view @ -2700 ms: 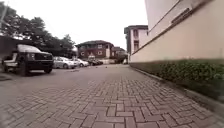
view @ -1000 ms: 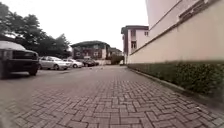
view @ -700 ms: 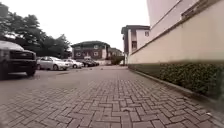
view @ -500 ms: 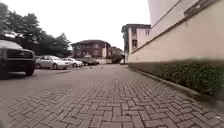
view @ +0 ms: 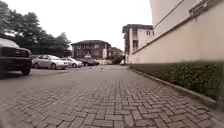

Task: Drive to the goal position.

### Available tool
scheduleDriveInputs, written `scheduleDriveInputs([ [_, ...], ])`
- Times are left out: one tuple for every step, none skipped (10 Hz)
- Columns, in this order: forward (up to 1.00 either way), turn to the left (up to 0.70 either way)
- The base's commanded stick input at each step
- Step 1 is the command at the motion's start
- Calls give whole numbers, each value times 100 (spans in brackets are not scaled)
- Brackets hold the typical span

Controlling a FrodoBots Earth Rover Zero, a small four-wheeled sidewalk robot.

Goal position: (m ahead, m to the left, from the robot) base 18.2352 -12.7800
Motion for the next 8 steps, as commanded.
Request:
scheduleDriveInputs([
  [70,0],
  [70,0],
  [70,0],
  [70,0],
  [70,0],
  [70,0],
  [70,0],
  [70,0],
])
